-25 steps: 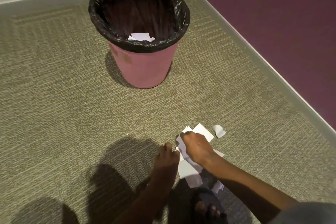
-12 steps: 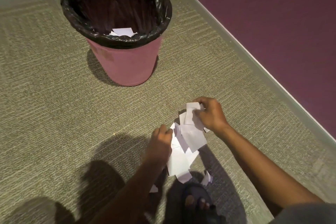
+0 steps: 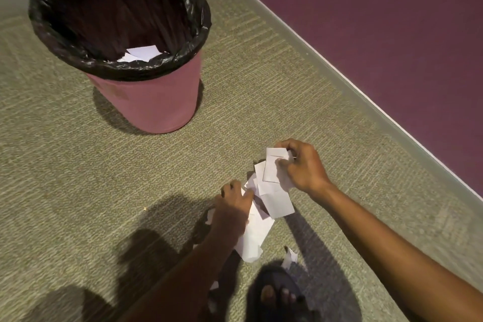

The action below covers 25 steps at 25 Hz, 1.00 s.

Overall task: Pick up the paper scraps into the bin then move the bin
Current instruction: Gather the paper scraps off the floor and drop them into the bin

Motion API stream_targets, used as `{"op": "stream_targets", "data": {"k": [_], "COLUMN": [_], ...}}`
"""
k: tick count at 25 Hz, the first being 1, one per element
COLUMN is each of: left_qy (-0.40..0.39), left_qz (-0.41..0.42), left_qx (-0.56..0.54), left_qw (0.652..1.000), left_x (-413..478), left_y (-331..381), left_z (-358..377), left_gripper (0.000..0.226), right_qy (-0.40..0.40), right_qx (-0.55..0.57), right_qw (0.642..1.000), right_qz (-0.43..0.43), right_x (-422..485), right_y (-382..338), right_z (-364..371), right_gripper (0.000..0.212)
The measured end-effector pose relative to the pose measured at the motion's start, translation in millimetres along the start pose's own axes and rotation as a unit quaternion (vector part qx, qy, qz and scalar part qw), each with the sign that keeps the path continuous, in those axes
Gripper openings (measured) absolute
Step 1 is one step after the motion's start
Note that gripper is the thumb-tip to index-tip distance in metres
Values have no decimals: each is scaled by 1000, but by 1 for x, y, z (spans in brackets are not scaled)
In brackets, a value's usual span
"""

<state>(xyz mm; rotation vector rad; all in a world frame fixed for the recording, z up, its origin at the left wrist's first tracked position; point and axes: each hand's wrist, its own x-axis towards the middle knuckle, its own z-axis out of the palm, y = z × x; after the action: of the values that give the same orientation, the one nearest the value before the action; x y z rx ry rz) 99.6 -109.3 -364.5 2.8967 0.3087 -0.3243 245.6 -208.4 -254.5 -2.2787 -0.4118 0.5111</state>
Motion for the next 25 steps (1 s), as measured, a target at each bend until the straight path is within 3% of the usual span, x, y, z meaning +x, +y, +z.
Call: {"op": "stream_targets", "data": {"k": [3,9,12,19,25], "left_qy": [63,18,38,46,5], "left_qz": [29,34,-20,-48,-52], "left_qx": [-44,-298,-364,-424,-463], "left_qw": [997,954,930,903,885], "left_x": [4,14,21,29,21], "left_y": [-10,-24,-29,-58,-83], "left_z": [-7,5,-12,-67,-144], "left_gripper": [46,61,29,9,10], "right_qy": [-8,-10,-3,-5,-14], "right_qx": [20,35,52,73,141], "right_qw": [1000,999,999,997,989], "right_qz": [2,10,10,16,39], "right_x": [-4,-2,2,13,21], "right_y": [4,2,-3,-15,-35], "right_z": [3,-1,-2,-8,-15], "right_gripper": [26,24,22,25,24]}}
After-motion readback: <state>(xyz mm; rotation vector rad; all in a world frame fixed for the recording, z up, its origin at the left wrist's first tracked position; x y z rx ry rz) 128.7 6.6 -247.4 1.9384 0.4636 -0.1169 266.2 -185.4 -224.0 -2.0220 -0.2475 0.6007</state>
